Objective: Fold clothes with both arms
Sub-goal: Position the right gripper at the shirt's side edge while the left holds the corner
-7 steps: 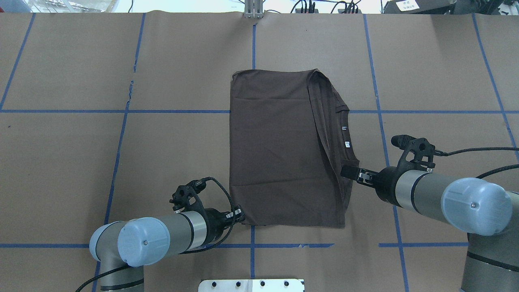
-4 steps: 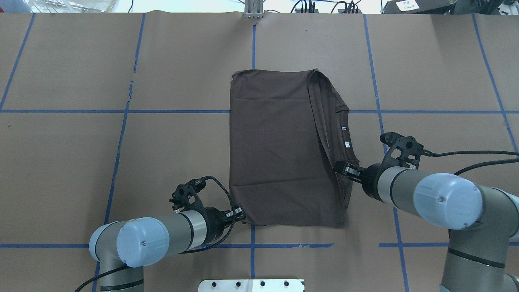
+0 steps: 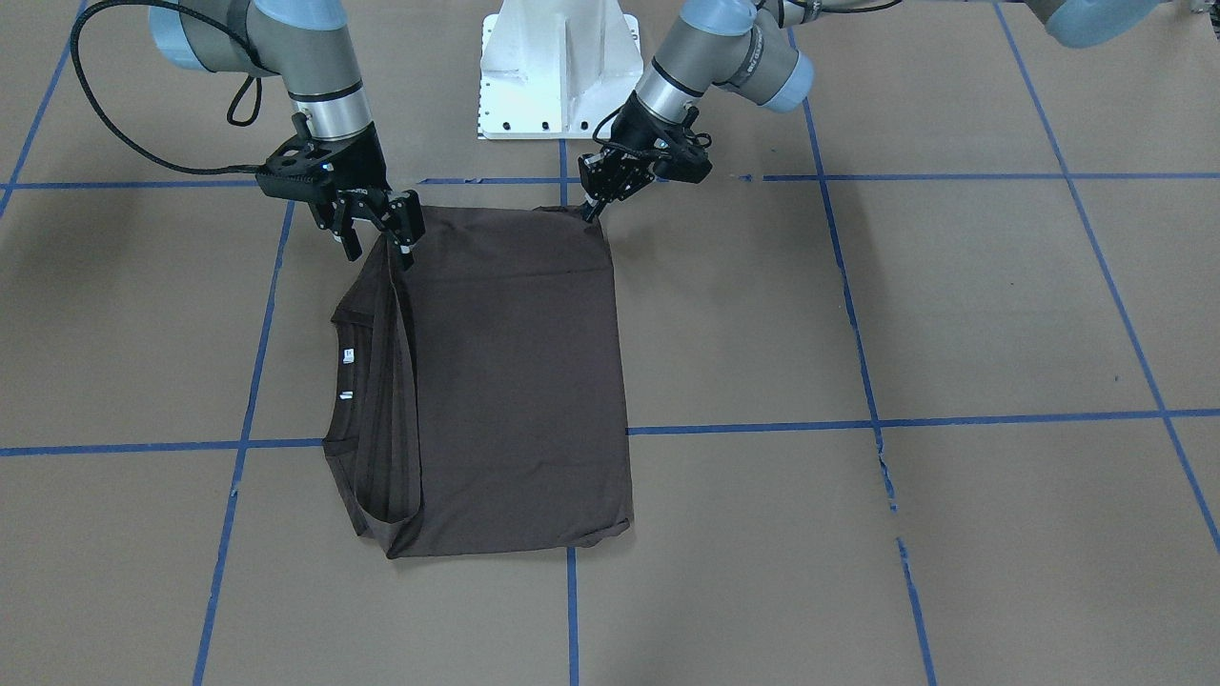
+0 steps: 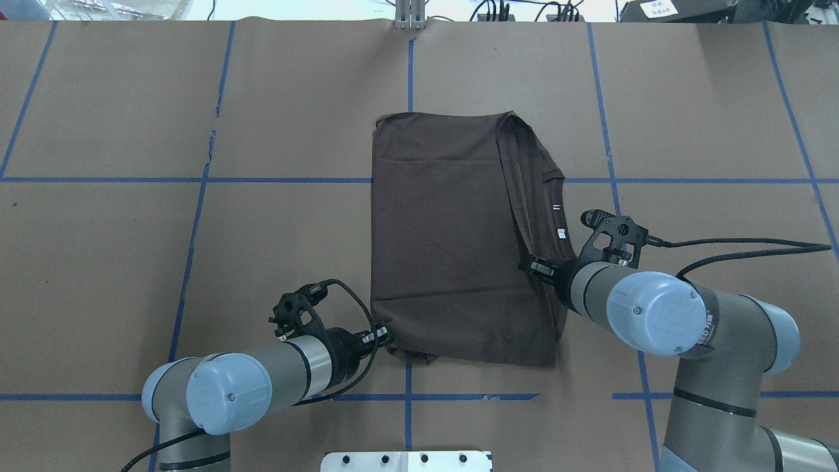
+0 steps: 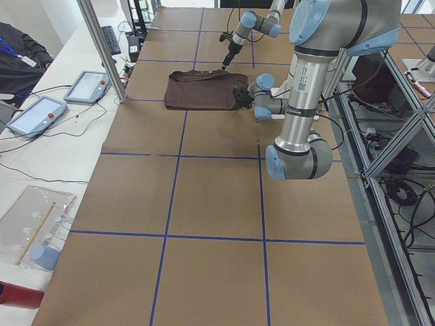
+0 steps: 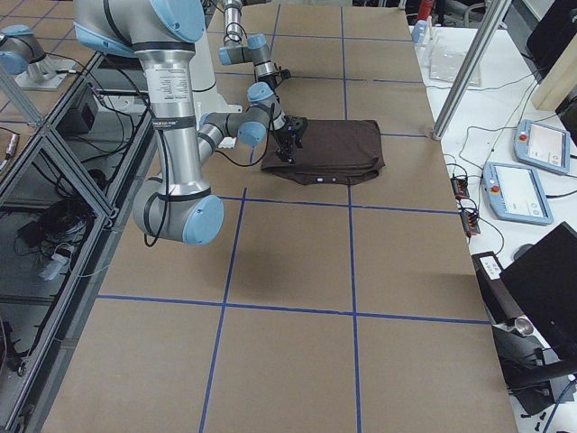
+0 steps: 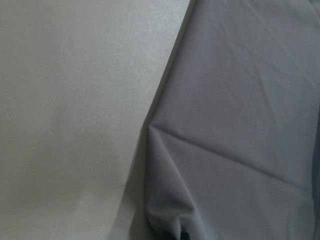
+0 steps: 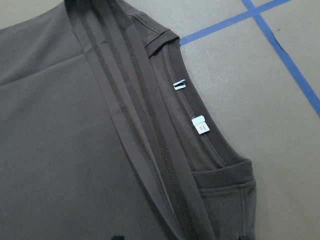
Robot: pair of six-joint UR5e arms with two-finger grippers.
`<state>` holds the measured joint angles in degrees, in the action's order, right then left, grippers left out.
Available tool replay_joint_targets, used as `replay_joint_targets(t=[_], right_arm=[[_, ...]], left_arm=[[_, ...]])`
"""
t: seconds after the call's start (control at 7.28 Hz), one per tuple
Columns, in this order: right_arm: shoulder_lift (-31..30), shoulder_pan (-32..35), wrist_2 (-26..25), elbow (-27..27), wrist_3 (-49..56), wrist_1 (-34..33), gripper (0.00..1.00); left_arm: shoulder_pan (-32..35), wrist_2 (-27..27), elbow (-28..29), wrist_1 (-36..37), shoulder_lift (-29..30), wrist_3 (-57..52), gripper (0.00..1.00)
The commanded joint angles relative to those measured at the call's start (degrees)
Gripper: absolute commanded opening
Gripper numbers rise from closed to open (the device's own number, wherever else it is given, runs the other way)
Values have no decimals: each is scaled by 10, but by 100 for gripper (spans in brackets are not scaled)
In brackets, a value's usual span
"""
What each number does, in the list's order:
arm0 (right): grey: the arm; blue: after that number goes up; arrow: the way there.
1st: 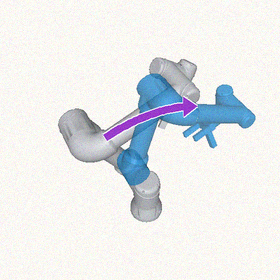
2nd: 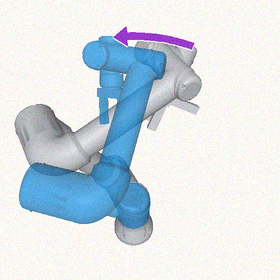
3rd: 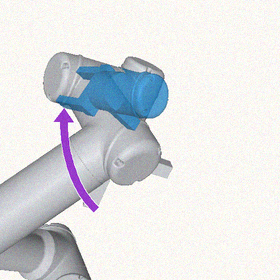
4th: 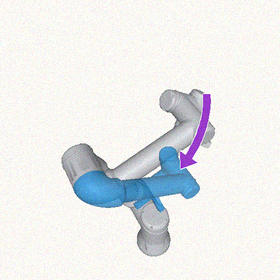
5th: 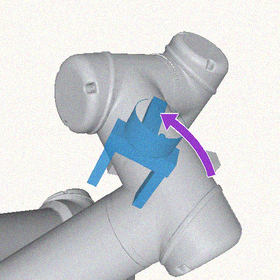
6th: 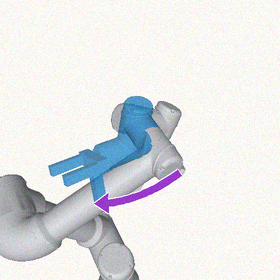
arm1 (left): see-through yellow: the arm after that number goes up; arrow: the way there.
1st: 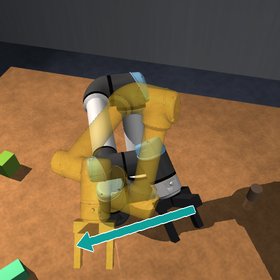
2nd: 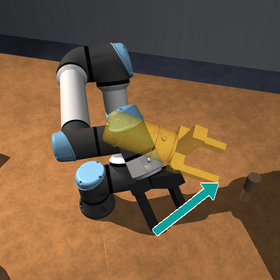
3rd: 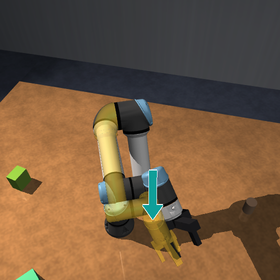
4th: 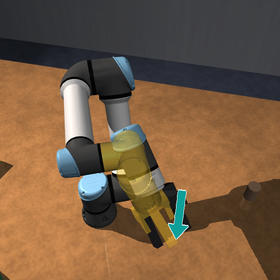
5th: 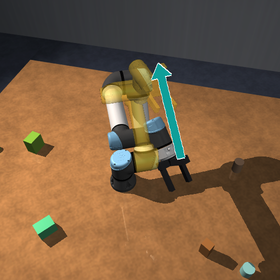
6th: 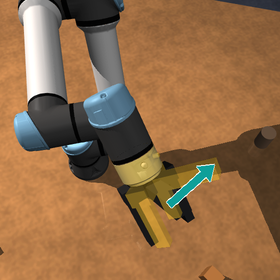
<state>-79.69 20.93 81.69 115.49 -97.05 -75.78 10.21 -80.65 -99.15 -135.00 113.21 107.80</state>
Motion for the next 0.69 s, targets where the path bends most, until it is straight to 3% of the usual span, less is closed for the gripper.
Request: replay_joint_targets(t=[0.0, 0.55], right_arm=[[-3, -15, -7, -1, -21, -32, 81], [-6, -71, -55, -5, -74, -33, 78]], left_arm=[[0, 16, -1, 0, -2, -2, 0], [-1, 22, -3, 0, -1, -2, 0]])
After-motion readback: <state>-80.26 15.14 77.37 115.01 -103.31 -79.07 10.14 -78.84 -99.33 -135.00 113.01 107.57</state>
